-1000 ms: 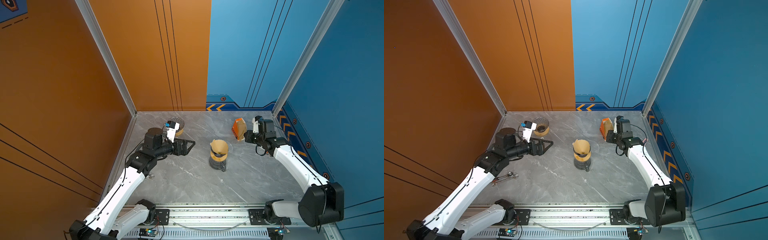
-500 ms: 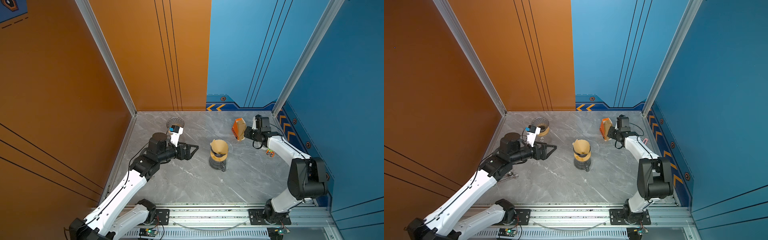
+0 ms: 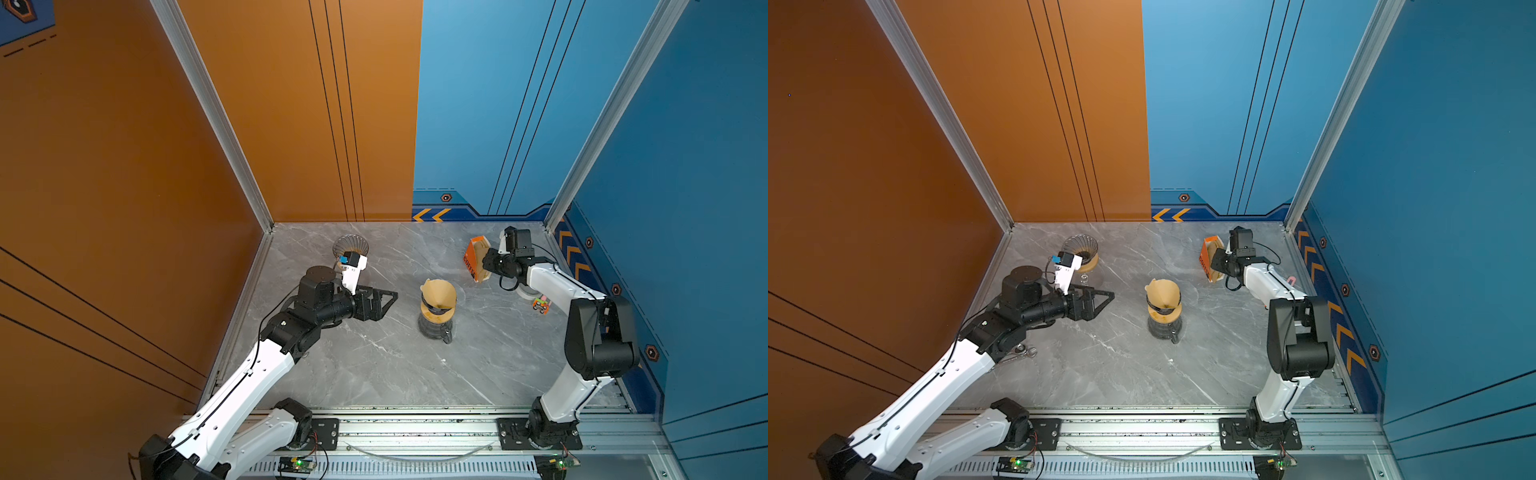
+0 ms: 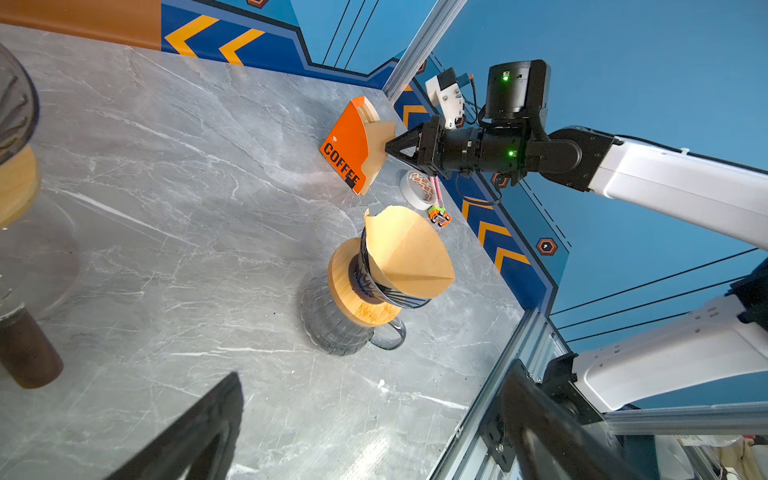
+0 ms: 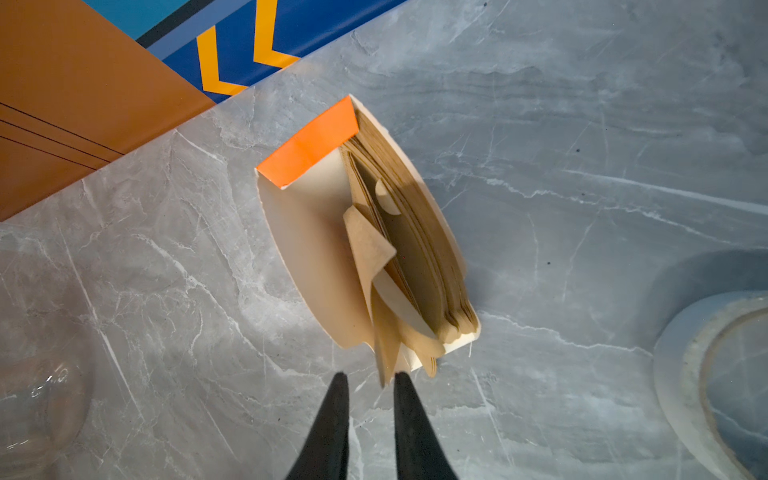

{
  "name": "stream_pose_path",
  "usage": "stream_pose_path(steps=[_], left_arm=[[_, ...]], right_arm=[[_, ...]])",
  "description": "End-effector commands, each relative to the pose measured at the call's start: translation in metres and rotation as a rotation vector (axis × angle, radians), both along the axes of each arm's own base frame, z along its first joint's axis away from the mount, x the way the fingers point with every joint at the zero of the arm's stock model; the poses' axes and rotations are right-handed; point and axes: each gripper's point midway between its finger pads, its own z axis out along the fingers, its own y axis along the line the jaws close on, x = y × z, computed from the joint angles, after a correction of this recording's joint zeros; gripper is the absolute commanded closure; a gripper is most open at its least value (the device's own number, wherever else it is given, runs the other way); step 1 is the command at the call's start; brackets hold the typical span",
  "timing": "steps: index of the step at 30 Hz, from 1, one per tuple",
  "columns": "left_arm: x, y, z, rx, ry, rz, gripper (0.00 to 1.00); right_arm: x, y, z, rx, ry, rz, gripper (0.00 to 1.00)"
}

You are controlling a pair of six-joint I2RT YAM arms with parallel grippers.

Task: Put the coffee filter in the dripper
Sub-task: 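Reach the right gripper into the orange COFFEE box and grasp a paper filter, then pull the tan paper filter out of the box with the right gripper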

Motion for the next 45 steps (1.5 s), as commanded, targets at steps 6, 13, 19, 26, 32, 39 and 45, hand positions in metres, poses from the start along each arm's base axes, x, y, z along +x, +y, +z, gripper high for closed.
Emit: stream_pose_path(steps=[6,13,19,26,32,39,45], left_arm=[[0.002,-0.002,0.002,0.015,-0.008,-0.002,0.02],[0.003,0.0,0.003,0.015,0.004,0.012,0.02],[0.003,0.001,-0.002,0.019,0.01,0.018,0.02],[0.003,0.0,-0.002,0.012,0.01,0.014,0.02],[0.005,-0.003,0.0,0.002,0.022,0.001,0.0],[0.008,-0.007,0.006,-0.033,0.043,-0.009,0.05],[0.006,-0.008,0.019,-0.043,0.034,-0.02,0.1]], right_arm=[[0.017,0.0,0.001,0.011,-0.023,-0.002,0.81],[0.026,0.002,-0.005,0.002,-0.028,0.008,0.83],[0.03,0.002,-0.008,-0.013,-0.037,0.02,0.87],[0.027,0.004,0.001,-0.041,-0.055,0.058,0.93],[0.019,0.005,0.02,-0.078,-0.086,0.094,0.95],[0.004,0.005,0.052,-0.135,-0.128,0.111,0.96],[-0.018,0.018,0.09,-0.159,-0.173,0.145,0.96]])
